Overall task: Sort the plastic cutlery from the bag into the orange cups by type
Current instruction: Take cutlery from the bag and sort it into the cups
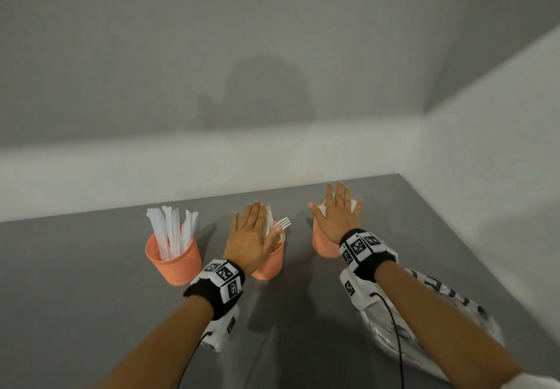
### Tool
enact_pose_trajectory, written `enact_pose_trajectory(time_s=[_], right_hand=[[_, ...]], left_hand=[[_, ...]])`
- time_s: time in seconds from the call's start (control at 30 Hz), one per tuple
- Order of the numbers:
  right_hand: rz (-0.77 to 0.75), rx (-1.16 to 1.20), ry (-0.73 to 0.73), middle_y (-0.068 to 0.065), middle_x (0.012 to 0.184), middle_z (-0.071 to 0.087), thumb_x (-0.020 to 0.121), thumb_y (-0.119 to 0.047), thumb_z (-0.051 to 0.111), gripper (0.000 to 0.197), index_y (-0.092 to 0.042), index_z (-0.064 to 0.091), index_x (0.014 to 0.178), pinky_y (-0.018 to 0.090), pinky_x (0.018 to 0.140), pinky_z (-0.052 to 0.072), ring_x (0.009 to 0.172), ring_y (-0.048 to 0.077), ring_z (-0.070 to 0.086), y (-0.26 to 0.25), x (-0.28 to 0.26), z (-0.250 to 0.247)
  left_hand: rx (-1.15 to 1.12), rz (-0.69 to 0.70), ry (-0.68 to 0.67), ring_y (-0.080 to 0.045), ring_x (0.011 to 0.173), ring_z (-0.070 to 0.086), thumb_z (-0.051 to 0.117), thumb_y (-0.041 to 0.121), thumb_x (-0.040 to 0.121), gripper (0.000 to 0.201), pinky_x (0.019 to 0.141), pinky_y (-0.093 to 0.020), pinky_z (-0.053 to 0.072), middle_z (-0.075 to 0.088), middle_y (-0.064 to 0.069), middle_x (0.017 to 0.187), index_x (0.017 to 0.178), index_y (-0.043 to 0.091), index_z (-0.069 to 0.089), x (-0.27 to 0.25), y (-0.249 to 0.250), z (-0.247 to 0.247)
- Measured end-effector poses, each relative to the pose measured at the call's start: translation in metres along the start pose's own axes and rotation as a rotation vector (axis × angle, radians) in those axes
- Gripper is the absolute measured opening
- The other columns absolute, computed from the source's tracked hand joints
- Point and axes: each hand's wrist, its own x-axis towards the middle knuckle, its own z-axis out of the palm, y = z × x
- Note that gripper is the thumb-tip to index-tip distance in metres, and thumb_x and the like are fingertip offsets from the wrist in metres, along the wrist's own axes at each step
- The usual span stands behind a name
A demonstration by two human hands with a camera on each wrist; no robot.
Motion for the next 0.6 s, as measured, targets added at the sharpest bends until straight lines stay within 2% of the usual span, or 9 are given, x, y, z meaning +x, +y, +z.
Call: enact_pose_trajectory(time_s=[0.07,0.13,0.2,0.27,0.33,0.4,0.47,0.53,0.6], right_hand=[[-0.009,0.076,0.011,0.01,0.158,-0.011,0.096,-0.053,0.022,0.069,-0.02,-0.005,0.15,0.05,0.115,-0.007,0.146,0.024,-0.011,0.003,-0.006,-0.009],[-0.042,0.154,0.025,0.012,0.158,0.009,0.097,-0.049,0.027,0.063,-0.016,0.014,0.149,0.045,0.117,0.007,0.146,0.026,0.006,0.01,-0.012,-0.022],[-0.08,0.267,0.051,0.015,0.142,0.044,0.096,-0.043,0.037,0.052,-0.01,0.045,0.135,0.037,0.107,0.03,0.132,0.029,0.038,0.02,-0.02,-0.036],[-0.06,0.352,0.078,0.016,0.115,0.063,0.093,-0.034,0.046,0.039,-0.004,0.062,0.113,0.034,0.09,0.042,0.107,0.031,0.057,0.033,-0.031,-0.047],[-0.039,0.381,0.05,0.022,0.09,0.065,0.093,-0.021,0.052,0.027,0.002,0.065,0.091,0.031,0.075,0.042,0.082,0.026,0.059,0.049,-0.047,-0.055],[0.008,0.412,-0.038,0.024,0.084,0.067,0.09,-0.013,0.055,0.019,-0.004,0.064,0.077,0.03,0.067,0.044,0.068,0.022,0.056,0.071,-0.07,-0.06],[0.079,0.366,-0.181,0.014,0.072,0.068,0.088,-0.013,0.057,0.019,-0.013,0.061,0.069,0.026,0.059,0.046,0.055,0.016,0.057,0.095,-0.09,-0.061],[0.129,0.26,-0.318,-0.003,0.06,0.064,0.086,-0.014,0.059,0.021,-0.019,0.063,0.066,0.025,0.064,0.05,0.048,0.004,0.058,0.116,-0.108,-0.059],[0.171,0.18,-0.403,-0.007,0.062,0.066,0.084,-0.014,0.061,0.015,-0.015,0.07,0.072,0.03,0.078,0.053,0.055,0.004,0.061,0.134,-0.121,-0.052]], left_hand=[[-0.077,-0.002,0.068,-0.018,0.147,0.0,-0.012,0.076,0.069,0.104,0.118,-0.037,-0.004,0.005,-0.005,0.158,0.149,0.012,0.004,-0.001,0.008,-0.008],[-0.169,0.048,0.158,-0.02,0.147,0.003,-0.001,0.069,0.077,0.092,0.118,-0.034,0.0,0.008,-0.007,0.158,0.149,0.011,0.005,0.001,0.023,-0.016],[-0.279,0.116,0.241,-0.023,0.145,0.013,0.016,0.056,0.088,0.076,0.118,-0.031,0.008,0.018,-0.011,0.156,0.148,0.009,0.014,0.003,0.044,-0.023],[-0.406,0.185,0.268,-0.024,0.14,0.026,0.035,0.039,0.094,0.06,0.115,-0.028,0.019,0.03,-0.013,0.15,0.145,0.009,0.025,0.005,0.068,-0.025],[-0.527,0.227,0.239,-0.024,0.13,0.04,0.044,0.021,0.095,0.048,0.106,-0.025,0.029,0.043,-0.012,0.14,0.14,0.009,0.034,0.004,0.093,-0.021],[-0.623,0.245,0.164,-0.025,0.113,0.052,0.048,0.012,0.092,0.043,0.094,-0.027,0.039,0.054,-0.011,0.124,0.134,0.01,0.04,0.002,0.118,-0.008],[-0.684,0.243,0.075,-0.025,0.102,0.056,0.049,0.007,0.089,0.042,0.089,-0.032,0.044,0.056,-0.011,0.114,0.131,0.011,0.042,-0.003,0.138,0.01],[-0.715,0.255,-0.012,-0.026,0.098,0.056,0.05,0.002,0.086,0.04,0.089,-0.032,0.043,0.055,-0.01,0.108,0.126,0.008,0.046,-0.007,0.153,0.03],[-0.628,0.258,-0.086,-0.028,0.106,0.052,0.052,0.003,0.087,0.034,0.094,-0.03,0.038,0.053,-0.01,0.111,0.12,0.007,0.053,-0.01,0.164,0.049]])
